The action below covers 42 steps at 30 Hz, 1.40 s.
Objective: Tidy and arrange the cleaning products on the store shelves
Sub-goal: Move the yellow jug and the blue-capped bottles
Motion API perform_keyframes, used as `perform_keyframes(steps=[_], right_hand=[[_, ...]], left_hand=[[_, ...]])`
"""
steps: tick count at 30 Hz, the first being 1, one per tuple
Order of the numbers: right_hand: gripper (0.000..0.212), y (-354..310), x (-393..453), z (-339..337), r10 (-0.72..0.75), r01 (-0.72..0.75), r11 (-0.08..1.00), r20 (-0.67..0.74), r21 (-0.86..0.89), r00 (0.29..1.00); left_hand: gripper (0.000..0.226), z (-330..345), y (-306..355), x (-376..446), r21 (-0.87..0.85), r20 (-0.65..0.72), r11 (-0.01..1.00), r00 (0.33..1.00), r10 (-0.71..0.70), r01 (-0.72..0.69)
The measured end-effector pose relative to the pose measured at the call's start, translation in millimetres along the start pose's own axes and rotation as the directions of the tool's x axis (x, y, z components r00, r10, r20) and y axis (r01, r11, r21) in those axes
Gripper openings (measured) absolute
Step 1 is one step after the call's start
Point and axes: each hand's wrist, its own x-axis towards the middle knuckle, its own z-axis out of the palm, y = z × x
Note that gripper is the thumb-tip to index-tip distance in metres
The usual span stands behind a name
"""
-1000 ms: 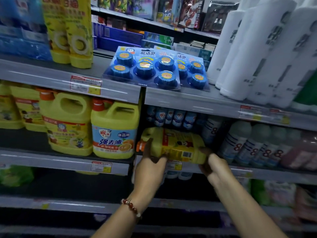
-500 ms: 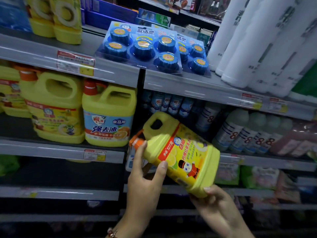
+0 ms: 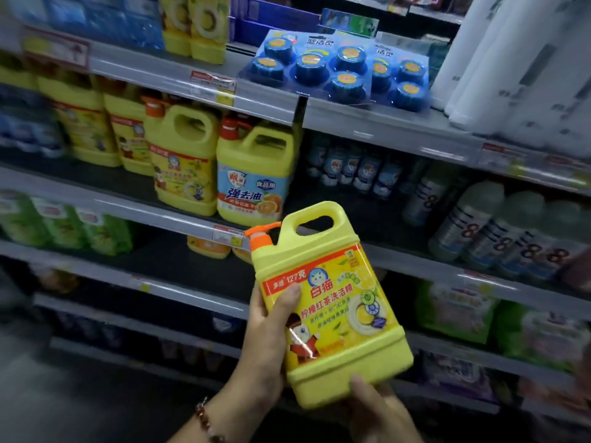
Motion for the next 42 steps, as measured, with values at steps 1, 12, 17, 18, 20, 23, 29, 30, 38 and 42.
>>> perform_keyframes(steps=[1, 12, 17, 18, 20, 23, 29, 30, 38, 42], right_hand=[[0.128, -8, -6, -1, 0.016, -0.016, 1.0, 0.026, 0.024, 1.0], [0.08, -30, -39, -57, 0.145, -0.078, 0.863, 0.096, -0.498, 0.985], [0.062, 2, -42, -83, 0.264, -0.245, 0.92, 0.021, -0.304, 0.964], [0.062, 6, -42, -87, 0.308, -0.293, 0.924, 0.024, -0.246, 0.951], [0.067, 18, -43, -92, 0.384, -0.375, 0.919, 0.056, -0.124, 0.922], [0.068, 36, -46, -97, 0.404, -0.417, 0.907, 0.16, 0.053, 0.901], [0.069, 48, -51, -100, 0.341, -0.391, 0.895, 0.233, 0.217, 0.911], [0.07, 47, -51, -99, 0.34, -0.392, 0.892, 0.237, 0.224, 0.91], [0.06, 54, -43, -84, 0.345, -0.372, 0.921, 0.207, 0.113, 0.916], [0.051, 50, -49, -56, 0.211, -0.2, 0.976, 0.167, -0.083, 0.963]], left_hand=[[0.058, -2, -3, -6, -0.009, -0.015, 1.0, 1.0, -0.024, 0.024], [0.056, -16, -75, -77, 0.137, -0.075, 0.955, 0.964, -0.255, 0.263], [0.055, -8, -78, -104, 0.396, -0.006, 0.914, 0.996, -0.088, 0.083], [0.063, -5, -77, -110, 0.467, 0.027, 0.883, 0.998, -0.057, 0.038], [0.08, 0, -74, -120, 0.584, 0.092, 0.81, 0.996, -0.009, -0.046], [0.086, 6, -71, -129, 0.673, 0.149, 0.732, 0.989, 0.002, -0.103], [0.065, 4, -75, -131, 0.756, 0.219, 0.638, 0.975, -0.037, -0.146], [0.065, 2, -75, -131, 0.768, 0.228, 0.623, 0.973, -0.043, -0.152], [0.061, -22, -59, -133, 0.772, 0.237, 0.62, 0.969, -0.076, -0.14], [0.06, -56, -49, -130, 0.745, 0.162, 0.66, 0.986, -0.041, -0.095]])
